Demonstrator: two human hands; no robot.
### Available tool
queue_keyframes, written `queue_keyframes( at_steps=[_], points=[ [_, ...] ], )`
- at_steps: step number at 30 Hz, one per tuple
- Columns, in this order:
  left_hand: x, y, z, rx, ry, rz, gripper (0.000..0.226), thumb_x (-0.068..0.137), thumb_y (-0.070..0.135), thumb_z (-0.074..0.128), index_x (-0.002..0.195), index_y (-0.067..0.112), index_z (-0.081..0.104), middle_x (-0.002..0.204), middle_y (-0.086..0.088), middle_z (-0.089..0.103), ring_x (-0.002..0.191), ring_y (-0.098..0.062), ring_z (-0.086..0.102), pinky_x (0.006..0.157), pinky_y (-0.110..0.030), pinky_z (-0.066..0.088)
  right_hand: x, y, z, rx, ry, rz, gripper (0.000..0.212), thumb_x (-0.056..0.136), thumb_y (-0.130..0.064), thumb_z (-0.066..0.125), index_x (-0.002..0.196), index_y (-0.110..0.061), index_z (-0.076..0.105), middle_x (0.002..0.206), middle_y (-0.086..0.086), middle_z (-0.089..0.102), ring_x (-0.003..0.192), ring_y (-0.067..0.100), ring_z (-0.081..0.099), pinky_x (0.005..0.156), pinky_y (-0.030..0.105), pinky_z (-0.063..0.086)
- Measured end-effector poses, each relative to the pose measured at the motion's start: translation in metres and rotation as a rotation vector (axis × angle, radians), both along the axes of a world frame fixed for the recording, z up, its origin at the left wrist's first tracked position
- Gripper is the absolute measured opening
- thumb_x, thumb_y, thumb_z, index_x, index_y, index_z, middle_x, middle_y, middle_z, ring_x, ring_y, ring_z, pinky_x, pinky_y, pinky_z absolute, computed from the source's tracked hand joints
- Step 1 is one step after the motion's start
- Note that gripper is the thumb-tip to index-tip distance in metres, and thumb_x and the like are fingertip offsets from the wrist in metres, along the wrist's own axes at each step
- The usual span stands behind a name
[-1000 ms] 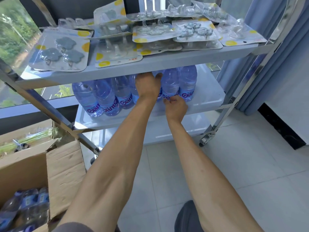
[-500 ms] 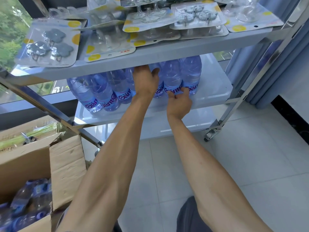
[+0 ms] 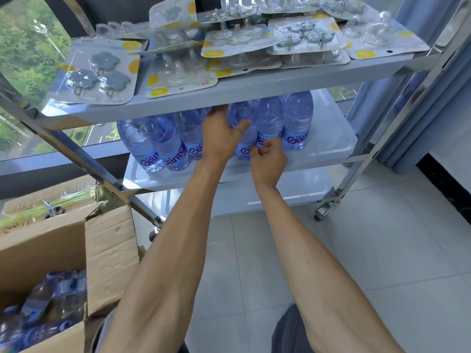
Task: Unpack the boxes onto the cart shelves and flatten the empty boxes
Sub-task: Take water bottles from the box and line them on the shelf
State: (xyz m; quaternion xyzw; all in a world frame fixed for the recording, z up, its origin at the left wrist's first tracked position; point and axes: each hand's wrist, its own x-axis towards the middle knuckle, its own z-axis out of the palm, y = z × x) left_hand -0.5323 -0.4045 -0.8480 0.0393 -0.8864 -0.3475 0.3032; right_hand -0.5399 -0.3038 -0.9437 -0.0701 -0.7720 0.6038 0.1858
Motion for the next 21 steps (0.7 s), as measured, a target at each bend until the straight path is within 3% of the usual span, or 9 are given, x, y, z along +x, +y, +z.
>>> queue_keyframes(
  at_steps=[4, 7, 11, 15, 21],
  points=[
    [0.016, -0.012, -0.019, 0.066, 0.184, 0.28, 0.019, 0.085, 0.018, 0.065, 0.101, 0.008, 0.069, 0.088, -0.005, 0.07, 0.059, -0.019, 0.059, 0.063, -0.03, 0.048, 0.005, -0.006, -0.009, -0.021, -0.031, 0.124, 0.031, 0.076, -0.022, 0.08, 0.101, -0.016, 0.062, 0.07, -0.002, 0.067, 0.066, 0.014, 0.065, 0.066, 0.025, 0.049],
    [0.022, -0.023, -0.03, 0.172, 0.08, 0.453, 0.033, 0.083, 0.036, 0.068, 0.103, 0.009, 0.067, 0.096, -0.005, 0.07, 0.083, -0.024, 0.065, 0.069, -0.032, 0.049, 0.007, -0.01, -0.011, 0.004, -0.03, 0.132, 0.03, 0.077, -0.026, 0.081, 0.102, -0.017, 0.066, 0.072, -0.003, 0.068, 0.066, 0.012, 0.064, 0.064, 0.022, 0.049],
    [0.015, -0.027, -0.037, 0.028, -0.142, 0.486, 0.05, 0.082, 0.051, 0.07, 0.112, 0.011, 0.066, 0.109, -0.008, 0.067, 0.097, -0.028, 0.064, 0.071, -0.032, 0.045, 0.003, -0.018, -0.006, 0.037, -0.047, 0.071, 0.02, 0.078, -0.025, 0.079, 0.09, -0.015, 0.066, 0.073, -0.005, 0.069, 0.067, 0.011, 0.063, 0.063, 0.024, 0.046],
    [0.009, -0.024, -0.035, 0.044, -0.131, 0.504, 0.051, 0.084, 0.051, 0.069, 0.112, 0.008, 0.066, 0.11, -0.011, 0.066, 0.095, -0.03, 0.065, 0.072, -0.035, 0.048, 0.002, -0.024, -0.005, 0.104, -0.087, 0.006, 0.025, 0.082, -0.032, 0.077, 0.093, -0.014, 0.062, 0.082, -0.003, 0.072, 0.079, 0.019, 0.066, 0.068, 0.03, 0.05],
    [0.012, -0.032, -0.039, 0.02, -0.108, 0.48, 0.051, 0.083, 0.052, 0.071, 0.111, 0.009, 0.066, 0.105, -0.007, 0.068, 0.093, -0.027, 0.065, 0.067, -0.032, 0.043, -0.001, -0.038, 0.0, 0.125, -0.131, -0.094, 0.035, 0.08, -0.038, 0.078, 0.096, -0.014, 0.058, 0.085, -0.001, 0.07, 0.075, 0.015, 0.058, 0.066, 0.026, 0.039]
  ],
)
